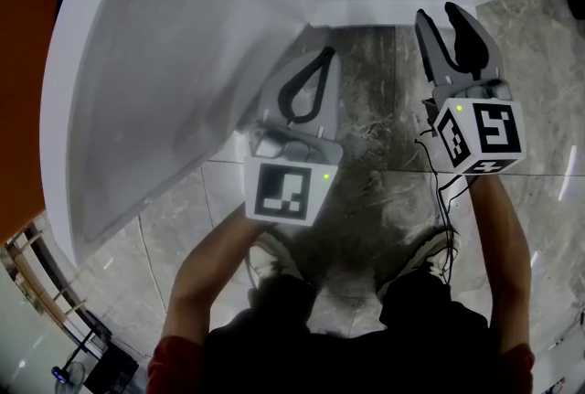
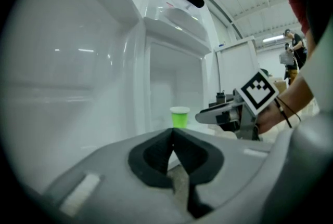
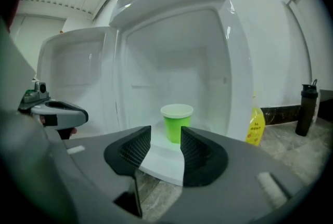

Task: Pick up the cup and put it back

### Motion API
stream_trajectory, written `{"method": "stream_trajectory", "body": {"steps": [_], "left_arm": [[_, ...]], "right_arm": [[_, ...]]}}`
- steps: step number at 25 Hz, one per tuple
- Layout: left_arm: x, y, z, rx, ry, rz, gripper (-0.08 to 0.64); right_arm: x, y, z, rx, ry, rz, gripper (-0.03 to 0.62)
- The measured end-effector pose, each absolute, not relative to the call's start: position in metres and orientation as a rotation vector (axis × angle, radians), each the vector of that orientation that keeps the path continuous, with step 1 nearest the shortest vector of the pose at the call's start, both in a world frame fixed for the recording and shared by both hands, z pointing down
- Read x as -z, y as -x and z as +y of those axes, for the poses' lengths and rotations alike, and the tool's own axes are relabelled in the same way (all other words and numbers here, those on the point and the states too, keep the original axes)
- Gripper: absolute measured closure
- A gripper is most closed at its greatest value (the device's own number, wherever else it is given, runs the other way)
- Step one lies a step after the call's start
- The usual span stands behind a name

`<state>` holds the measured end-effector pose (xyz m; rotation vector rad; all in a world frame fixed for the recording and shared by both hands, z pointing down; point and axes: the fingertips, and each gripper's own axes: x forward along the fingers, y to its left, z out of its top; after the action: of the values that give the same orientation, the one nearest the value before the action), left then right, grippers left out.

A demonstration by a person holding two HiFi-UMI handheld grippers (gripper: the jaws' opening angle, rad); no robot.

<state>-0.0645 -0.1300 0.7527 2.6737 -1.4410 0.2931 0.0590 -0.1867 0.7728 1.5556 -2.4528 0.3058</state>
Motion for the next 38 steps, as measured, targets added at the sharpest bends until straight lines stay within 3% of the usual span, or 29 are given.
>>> {"method": "stream_trajectory", "body": {"steps": [10,38], "left_arm": [[-0.763,0.067,-0.129,-0.312,-2.654,-1.428,0.560],[-0.780,0.064,-0.126,-0.330,-2.619,-1.391,0.560]], "right_arm": [[-0.785,-0.055,-0.221,-0.342,-1.580,-2.449,0.302],[-0.807,-0.048,-0.278,-0.338,-1.590,-2.394,0.284]]}}
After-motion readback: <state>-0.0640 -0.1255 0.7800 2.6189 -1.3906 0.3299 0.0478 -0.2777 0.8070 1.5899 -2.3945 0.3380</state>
